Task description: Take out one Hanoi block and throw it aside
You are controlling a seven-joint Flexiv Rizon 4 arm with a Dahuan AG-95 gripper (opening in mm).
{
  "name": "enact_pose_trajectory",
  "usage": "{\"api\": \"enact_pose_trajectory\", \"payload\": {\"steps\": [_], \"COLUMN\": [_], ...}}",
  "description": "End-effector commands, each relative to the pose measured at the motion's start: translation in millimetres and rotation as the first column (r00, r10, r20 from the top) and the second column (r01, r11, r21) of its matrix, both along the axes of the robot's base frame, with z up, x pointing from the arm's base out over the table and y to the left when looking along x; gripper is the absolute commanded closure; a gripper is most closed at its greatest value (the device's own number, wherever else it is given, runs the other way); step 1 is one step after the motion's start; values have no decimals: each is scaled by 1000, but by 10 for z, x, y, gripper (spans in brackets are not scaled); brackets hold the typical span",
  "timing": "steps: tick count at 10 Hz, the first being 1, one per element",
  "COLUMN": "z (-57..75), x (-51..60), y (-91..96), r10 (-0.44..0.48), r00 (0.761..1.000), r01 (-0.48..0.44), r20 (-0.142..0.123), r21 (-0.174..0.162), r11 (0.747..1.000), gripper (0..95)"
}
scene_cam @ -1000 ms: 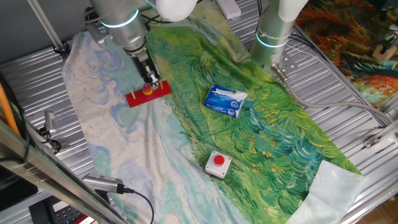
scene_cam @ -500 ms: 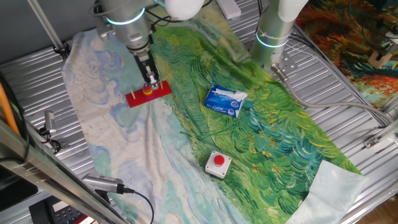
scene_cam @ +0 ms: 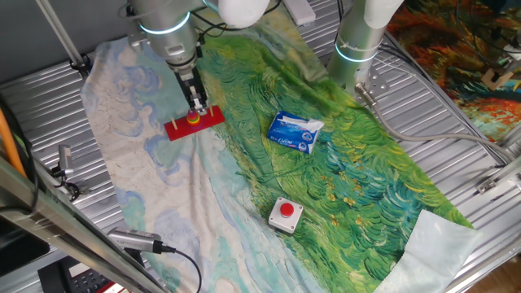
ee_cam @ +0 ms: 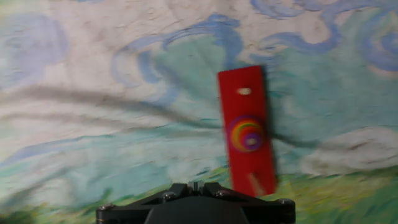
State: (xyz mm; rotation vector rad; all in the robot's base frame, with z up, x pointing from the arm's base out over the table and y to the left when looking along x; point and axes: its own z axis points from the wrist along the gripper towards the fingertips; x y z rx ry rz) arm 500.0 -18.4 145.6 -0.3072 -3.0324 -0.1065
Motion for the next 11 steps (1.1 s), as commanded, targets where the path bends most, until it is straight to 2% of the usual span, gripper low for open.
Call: {"api": "enact_pose_trajectory", "payload": {"steps": [1, 4, 7, 8, 11], "z": [-38, -254, -459, -488, -453], "x": [-16, -18, -8, 2, 84], "y": [-181, -359, -435, -478, -562], "r10": [81, 103, 115, 123, 135], "r00": [997, 993, 991, 989, 988], "r01": [-81, -103, -116, -124, -136], "r20": [18, 58, 75, 78, 74], "r21": [7, 5, 4, 5, 8], "r11": [997, 995, 993, 992, 991], "gripper": [950, 950, 950, 950, 950]}}
